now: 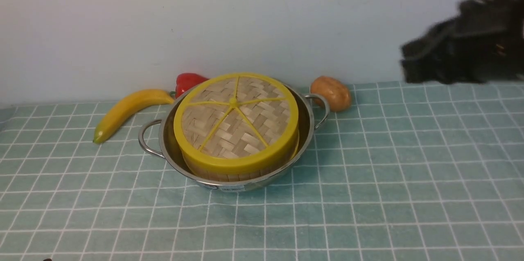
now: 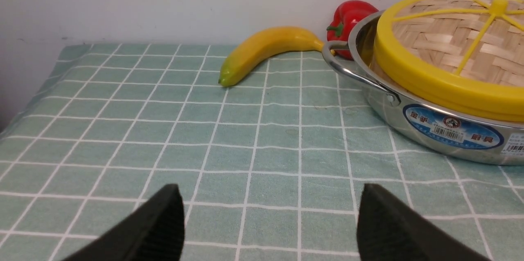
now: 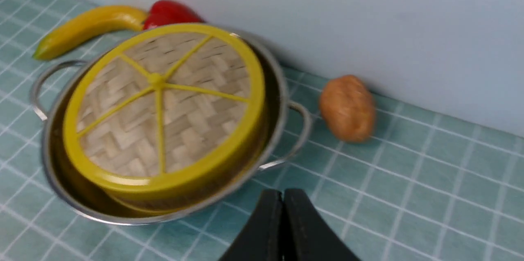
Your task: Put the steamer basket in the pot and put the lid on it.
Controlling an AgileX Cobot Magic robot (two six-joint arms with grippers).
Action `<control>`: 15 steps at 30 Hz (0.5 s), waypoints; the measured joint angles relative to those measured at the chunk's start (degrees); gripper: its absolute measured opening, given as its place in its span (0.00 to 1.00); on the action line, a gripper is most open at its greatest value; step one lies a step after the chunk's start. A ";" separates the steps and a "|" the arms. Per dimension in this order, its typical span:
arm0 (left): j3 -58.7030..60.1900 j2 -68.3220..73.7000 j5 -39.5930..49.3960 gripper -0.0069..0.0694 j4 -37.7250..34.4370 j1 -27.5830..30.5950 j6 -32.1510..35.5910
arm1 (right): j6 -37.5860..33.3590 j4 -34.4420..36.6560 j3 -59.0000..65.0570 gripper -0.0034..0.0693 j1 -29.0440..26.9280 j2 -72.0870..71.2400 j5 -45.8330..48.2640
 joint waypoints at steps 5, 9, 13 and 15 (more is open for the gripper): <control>0.00 0.00 0.00 0.78 0.00 0.00 0.00 | 3.41 0.00 22.68 0.09 -12.00 -17.15 -14.09; 0.00 0.00 0.00 0.78 0.00 0.00 0.00 | 3.59 -1.27 33.54 0.10 -18.29 -26.18 -21.89; 0.00 0.00 0.00 0.78 0.00 0.00 0.00 | 3.10 -3.80 43.56 0.11 -22.28 -35.37 -26.13; 0.00 0.00 0.00 0.78 0.00 0.00 0.00 | 3.03 -4.87 47.35 0.12 -23.18 -39.79 -26.60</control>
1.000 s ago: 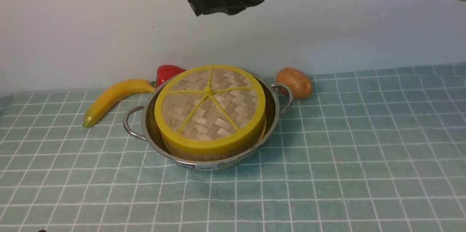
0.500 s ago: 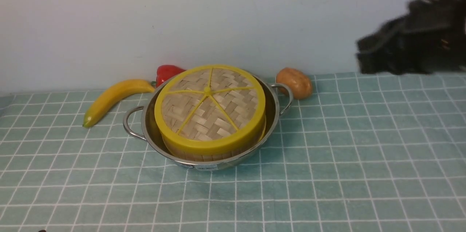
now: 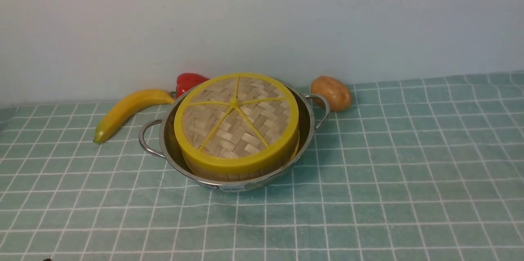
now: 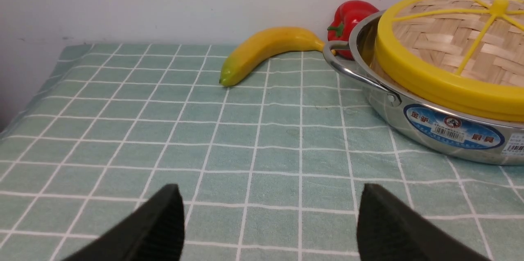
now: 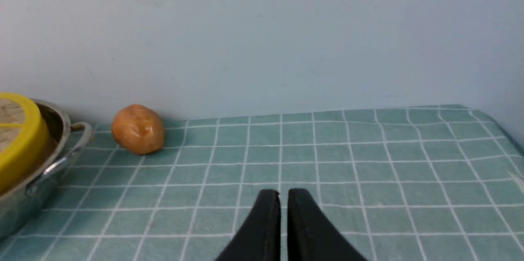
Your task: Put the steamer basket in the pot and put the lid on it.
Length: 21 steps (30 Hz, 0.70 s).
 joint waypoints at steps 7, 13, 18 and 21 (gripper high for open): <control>0.00 0.00 0.00 0.78 0.00 0.00 0.00 | -0.04 -1.02 8.66 0.14 -0.32 -14.81 -0.40; 0.00 0.00 0.00 0.78 0.00 0.00 0.00 | 0.19 -0.82 10.36 0.17 -0.32 -23.01 0.98; 0.00 -0.05 0.00 0.78 0.00 0.00 0.00 | 0.19 -0.65 10.36 0.20 -0.32 -25.26 10.28; 0.00 -0.05 0.07 0.78 0.00 0.00 0.00 | 0.26 -0.19 10.47 0.21 -0.32 -25.26 13.27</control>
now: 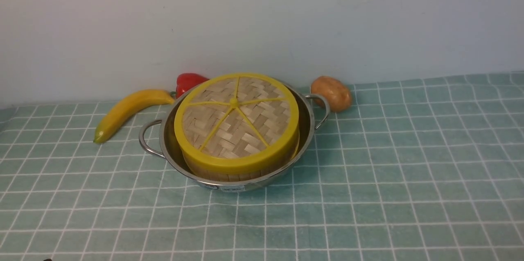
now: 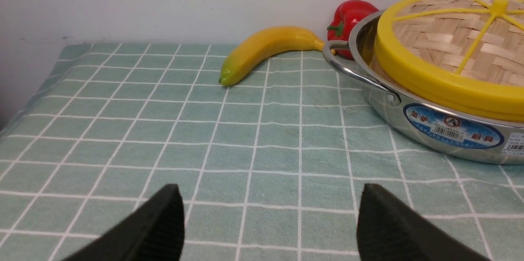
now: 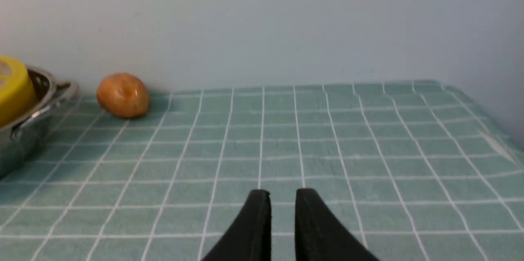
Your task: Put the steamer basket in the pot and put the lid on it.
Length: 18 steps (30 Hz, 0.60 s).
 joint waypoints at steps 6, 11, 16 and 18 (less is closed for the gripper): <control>0.00 0.00 0.04 0.78 0.00 0.00 0.00 | 1.27 1.63 0.00 0.24 0.00 0.00 0.34; 0.00 0.00 0.06 0.78 0.00 0.00 0.00 | 1.37 2.12 0.00 0.26 0.00 0.00 0.34; 0.00 0.00 0.06 0.78 0.00 0.00 0.00 | 1.37 2.12 0.00 0.27 0.00 0.00 0.34; 0.00 0.00 0.06 0.78 0.00 0.00 0.00 | 1.37 2.12 0.00 0.28 0.00 0.00 0.34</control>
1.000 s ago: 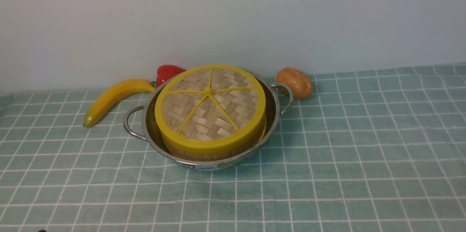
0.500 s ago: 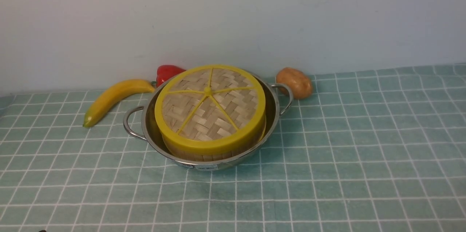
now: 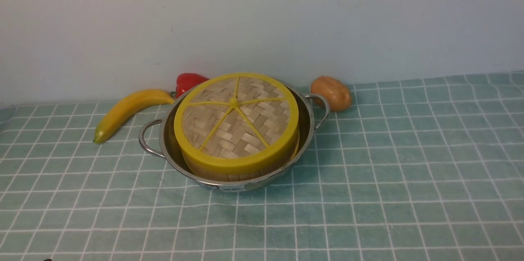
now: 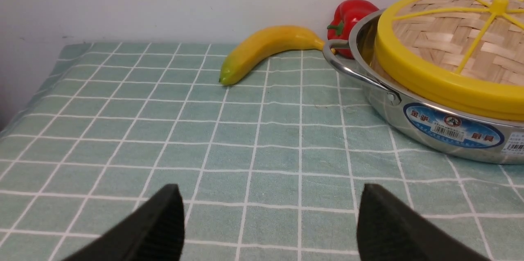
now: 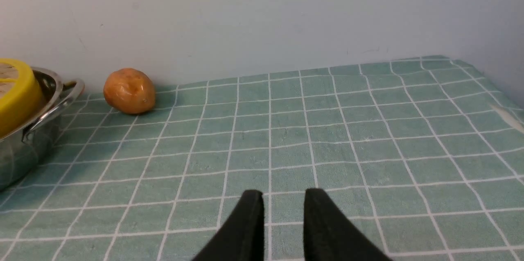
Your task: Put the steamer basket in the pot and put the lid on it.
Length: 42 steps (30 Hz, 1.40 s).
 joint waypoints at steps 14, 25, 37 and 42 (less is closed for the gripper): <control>0.00 0.00 0.00 0.78 0.00 0.00 0.00 | 0.00 0.00 0.00 0.32 0.00 0.00 0.00; 0.00 0.00 0.06 0.78 0.00 -0.12 0.00 | 0.00 0.00 0.00 0.36 0.00 0.00 0.00; 0.00 0.00 0.06 0.78 0.00 -2.82 0.00 | 0.00 0.00 0.00 0.38 0.00 0.00 0.00; 0.00 0.00 0.06 0.78 0.00 -2.82 0.00 | 0.00 0.00 0.00 0.38 0.00 0.00 0.00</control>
